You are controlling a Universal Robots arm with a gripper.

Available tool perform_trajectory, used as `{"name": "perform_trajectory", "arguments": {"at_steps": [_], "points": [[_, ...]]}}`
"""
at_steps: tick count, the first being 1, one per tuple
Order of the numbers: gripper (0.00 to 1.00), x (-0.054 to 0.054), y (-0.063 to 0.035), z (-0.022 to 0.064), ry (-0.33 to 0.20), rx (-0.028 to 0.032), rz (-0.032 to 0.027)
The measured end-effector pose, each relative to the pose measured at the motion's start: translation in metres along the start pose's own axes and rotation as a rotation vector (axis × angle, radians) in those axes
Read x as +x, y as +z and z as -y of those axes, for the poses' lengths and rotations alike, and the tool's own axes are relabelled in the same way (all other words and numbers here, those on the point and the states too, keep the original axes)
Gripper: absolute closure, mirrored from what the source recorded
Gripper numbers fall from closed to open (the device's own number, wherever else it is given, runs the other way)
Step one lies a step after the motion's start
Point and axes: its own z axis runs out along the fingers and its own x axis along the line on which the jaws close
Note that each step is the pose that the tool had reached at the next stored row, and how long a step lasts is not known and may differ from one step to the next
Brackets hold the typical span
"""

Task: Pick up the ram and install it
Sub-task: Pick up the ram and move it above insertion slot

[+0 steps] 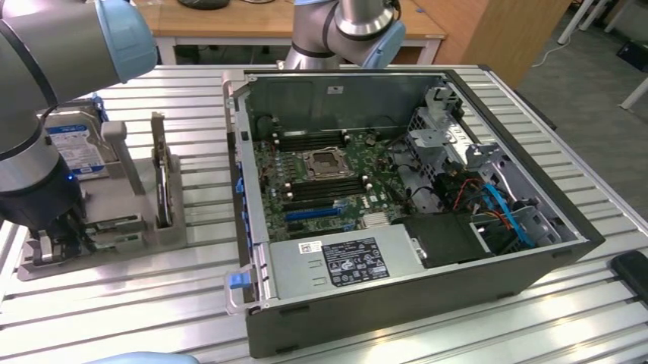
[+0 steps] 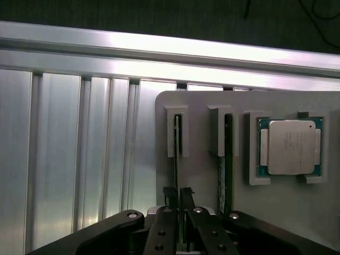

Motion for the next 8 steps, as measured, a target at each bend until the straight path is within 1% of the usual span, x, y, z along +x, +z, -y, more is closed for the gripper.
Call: {"name": "perform_trajectory", "arguments": {"at_steps": [8], "points": [[0.87, 0.0, -0.0001, 0.0, 0.0, 0.0, -0.0001]]}}
